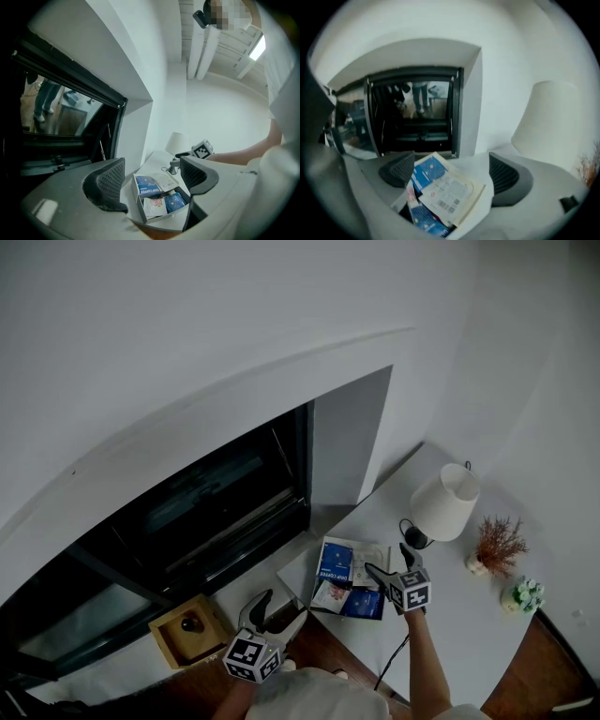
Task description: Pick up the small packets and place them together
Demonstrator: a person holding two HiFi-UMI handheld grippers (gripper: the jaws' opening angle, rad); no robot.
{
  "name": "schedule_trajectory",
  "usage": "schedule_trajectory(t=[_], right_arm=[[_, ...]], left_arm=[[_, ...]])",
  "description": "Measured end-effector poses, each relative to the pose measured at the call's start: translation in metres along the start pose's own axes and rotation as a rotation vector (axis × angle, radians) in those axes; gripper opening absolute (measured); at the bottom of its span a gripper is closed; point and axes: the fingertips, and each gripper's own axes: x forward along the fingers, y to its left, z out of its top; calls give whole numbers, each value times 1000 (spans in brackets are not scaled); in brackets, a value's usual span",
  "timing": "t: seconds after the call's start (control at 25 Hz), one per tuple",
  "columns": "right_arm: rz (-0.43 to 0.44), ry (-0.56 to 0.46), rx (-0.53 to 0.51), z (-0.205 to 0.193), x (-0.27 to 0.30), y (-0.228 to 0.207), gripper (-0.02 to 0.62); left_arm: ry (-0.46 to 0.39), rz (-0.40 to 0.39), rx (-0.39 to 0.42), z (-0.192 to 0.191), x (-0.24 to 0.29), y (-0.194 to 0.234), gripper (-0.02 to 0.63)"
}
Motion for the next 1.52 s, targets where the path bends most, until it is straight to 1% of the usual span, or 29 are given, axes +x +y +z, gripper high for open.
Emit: schedule_trajectory(t=[0.08,0.12,0.16,0.2,0.24,0.28,0.4,0.56,0.8,0.96,1.12,1.24,1.36,1.52], right_arm=[[-35,-218,95,40,-44,3,505],[-55,-305,126,55,-66,4,505],[-71,-371,139,67,-87,8,505],[-84,-417,134,75,-105,12,503],[-94,-452,119,80,-122,17,473],[-96,-482,103,84,-137,23,466],[-87,-546,93,86,-169,43,466],[-100,-545,84,79,-186,64,466],[-46,-548,56,77,-183,100,466],[-36,-535,44,79,-181,113,466],[-24,-496,26,70,-179,117,466],[-48,-479,16,66,-182,113,466],[-66,-457,29,60,-183,108,466],[-84,-452,24,60,-186,105,465]], left_arm=[[-18,-22,4,6,4,-5,354],[-28,-33,7,10,6,-7,353],[-38,-44,11,14,9,-10,353],[-47,-55,15,17,12,-13,353],[-56,-66,20,21,16,-16,353],[-65,-76,25,24,19,-19,353],[-85,-97,39,31,25,-27,348],[-113,-113,48,37,27,-36,348],[-124,-110,87,35,26,-45,342],[-139,-109,84,35,22,-48,341],[-146,-110,87,36,20,-50,341],[-142,-114,94,35,19,-52,341],[-138,-118,98,33,17,-54,341],[-135,-117,99,34,14,-54,341]])
